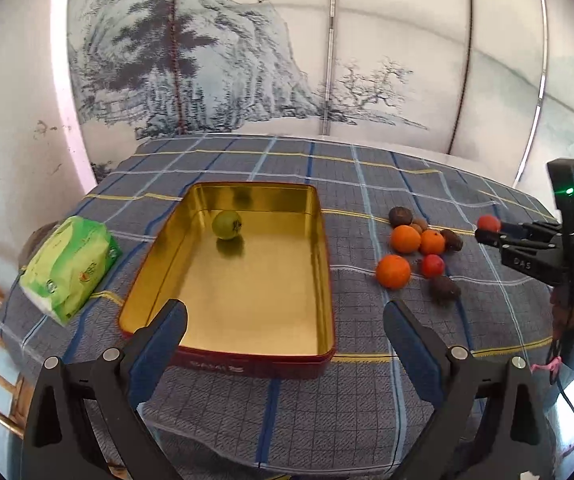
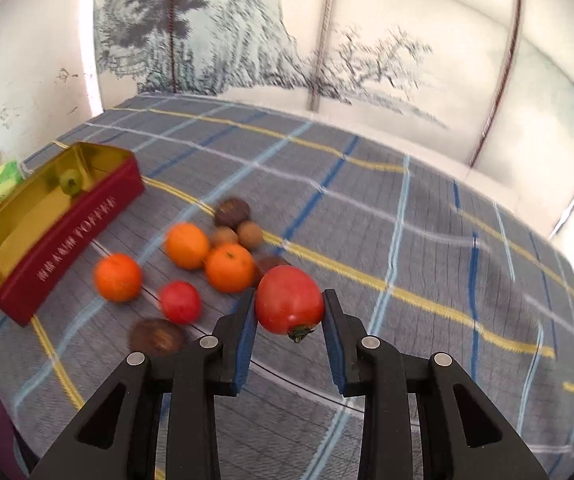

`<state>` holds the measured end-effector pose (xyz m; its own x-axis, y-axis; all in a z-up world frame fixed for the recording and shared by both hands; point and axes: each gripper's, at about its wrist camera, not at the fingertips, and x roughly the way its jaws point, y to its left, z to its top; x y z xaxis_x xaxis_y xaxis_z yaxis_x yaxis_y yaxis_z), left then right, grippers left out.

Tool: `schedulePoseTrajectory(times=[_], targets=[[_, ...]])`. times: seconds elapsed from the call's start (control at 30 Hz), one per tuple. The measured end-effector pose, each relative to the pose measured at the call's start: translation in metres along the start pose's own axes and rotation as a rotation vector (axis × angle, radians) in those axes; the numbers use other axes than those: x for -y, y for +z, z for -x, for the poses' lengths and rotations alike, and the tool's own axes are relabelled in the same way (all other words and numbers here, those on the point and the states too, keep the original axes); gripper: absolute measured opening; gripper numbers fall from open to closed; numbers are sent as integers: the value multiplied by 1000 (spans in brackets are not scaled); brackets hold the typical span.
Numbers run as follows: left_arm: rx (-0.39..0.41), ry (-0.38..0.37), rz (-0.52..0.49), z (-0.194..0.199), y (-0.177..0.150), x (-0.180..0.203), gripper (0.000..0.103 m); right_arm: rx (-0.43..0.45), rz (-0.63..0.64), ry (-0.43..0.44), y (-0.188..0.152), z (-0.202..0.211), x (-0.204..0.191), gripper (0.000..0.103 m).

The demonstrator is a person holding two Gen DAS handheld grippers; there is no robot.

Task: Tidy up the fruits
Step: 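Carry the red tomato into the gold tin and open the right gripper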

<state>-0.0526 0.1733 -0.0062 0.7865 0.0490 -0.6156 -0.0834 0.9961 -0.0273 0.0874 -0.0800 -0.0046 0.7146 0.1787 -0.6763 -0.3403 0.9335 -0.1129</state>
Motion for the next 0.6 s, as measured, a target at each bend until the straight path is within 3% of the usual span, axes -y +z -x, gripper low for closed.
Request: schedulePoseTrajectory(times=[0.37,0.6], targets=[[3,20,53,12,-10,-21,94,67,149,29,42,22,-68,33],[82,75,58,27,-15,-31,94,91,238,52,68,16,-116,33]])
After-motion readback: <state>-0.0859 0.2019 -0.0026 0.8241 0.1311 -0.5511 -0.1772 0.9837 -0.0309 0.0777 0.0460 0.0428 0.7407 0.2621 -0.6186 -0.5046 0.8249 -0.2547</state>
